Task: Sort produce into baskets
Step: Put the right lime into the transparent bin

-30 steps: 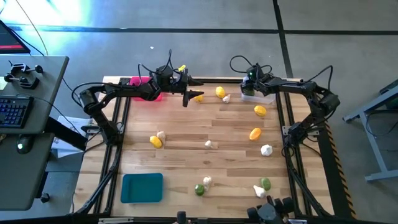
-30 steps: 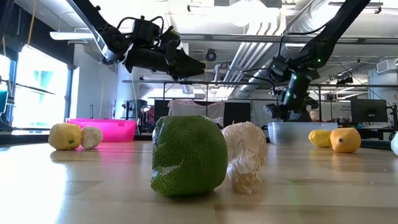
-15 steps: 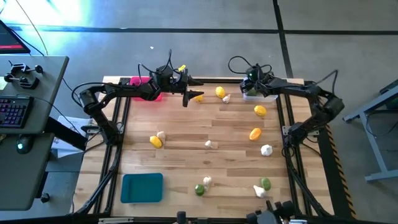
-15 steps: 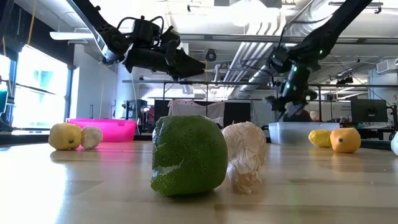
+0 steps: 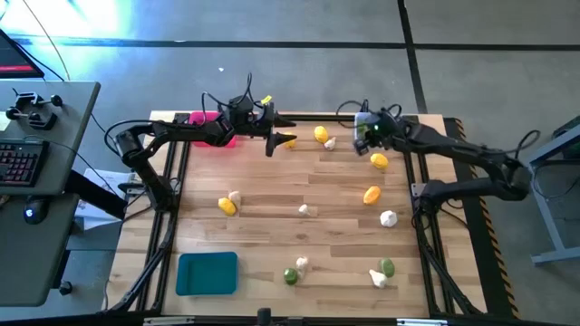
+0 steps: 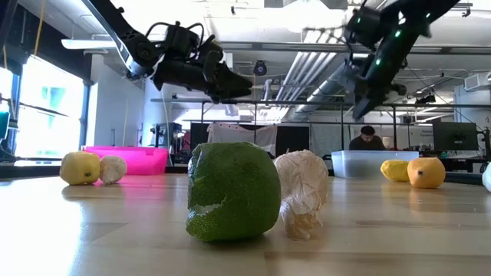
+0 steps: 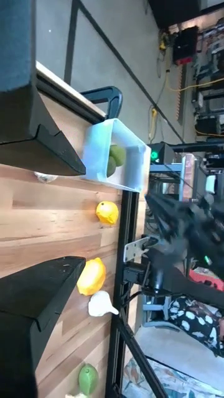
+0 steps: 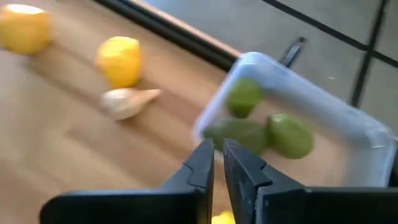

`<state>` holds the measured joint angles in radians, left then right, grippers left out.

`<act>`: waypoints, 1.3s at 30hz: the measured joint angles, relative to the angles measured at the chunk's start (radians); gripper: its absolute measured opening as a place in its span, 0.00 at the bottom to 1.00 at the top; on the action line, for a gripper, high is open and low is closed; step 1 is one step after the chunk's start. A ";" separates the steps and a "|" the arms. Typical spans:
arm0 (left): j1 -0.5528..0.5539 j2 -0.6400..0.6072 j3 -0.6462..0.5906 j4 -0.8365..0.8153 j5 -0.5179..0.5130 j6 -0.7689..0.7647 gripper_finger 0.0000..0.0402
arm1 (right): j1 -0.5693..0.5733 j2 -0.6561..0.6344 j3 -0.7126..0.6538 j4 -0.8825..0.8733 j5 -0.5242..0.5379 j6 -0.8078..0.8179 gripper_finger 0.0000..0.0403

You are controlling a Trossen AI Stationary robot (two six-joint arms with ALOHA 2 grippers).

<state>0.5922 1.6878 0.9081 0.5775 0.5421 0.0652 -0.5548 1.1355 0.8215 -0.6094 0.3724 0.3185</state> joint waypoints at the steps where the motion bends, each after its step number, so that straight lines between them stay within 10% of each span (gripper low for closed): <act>1: 0.000 0.000 0.000 -0.006 0.000 -0.001 0.52 | 0.034 -0.012 0.000 -0.010 -0.001 0.025 0.05; 11: -0.006 0.000 0.000 -0.026 0.007 -0.012 0.47 | 0.489 -0.042 -0.001 -0.179 -0.016 0.508 0.00; 21: -0.037 0.000 0.000 -0.033 0.008 -0.005 0.18 | 0.971 0.036 0.040 -0.247 -0.121 1.154 0.00; 27: -0.070 0.000 0.000 -0.033 0.008 -0.001 0.02 | 1.122 0.197 0.172 -0.328 -0.254 1.372 0.00; 39: -0.133 0.000 0.000 -0.034 0.005 -0.001 0.02 | 1.296 0.467 0.418 -0.570 -0.472 1.730 0.07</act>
<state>0.4589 1.6878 0.9081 0.5438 0.5466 0.0647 0.7409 1.6027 1.2391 -1.1791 -0.0996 2.0482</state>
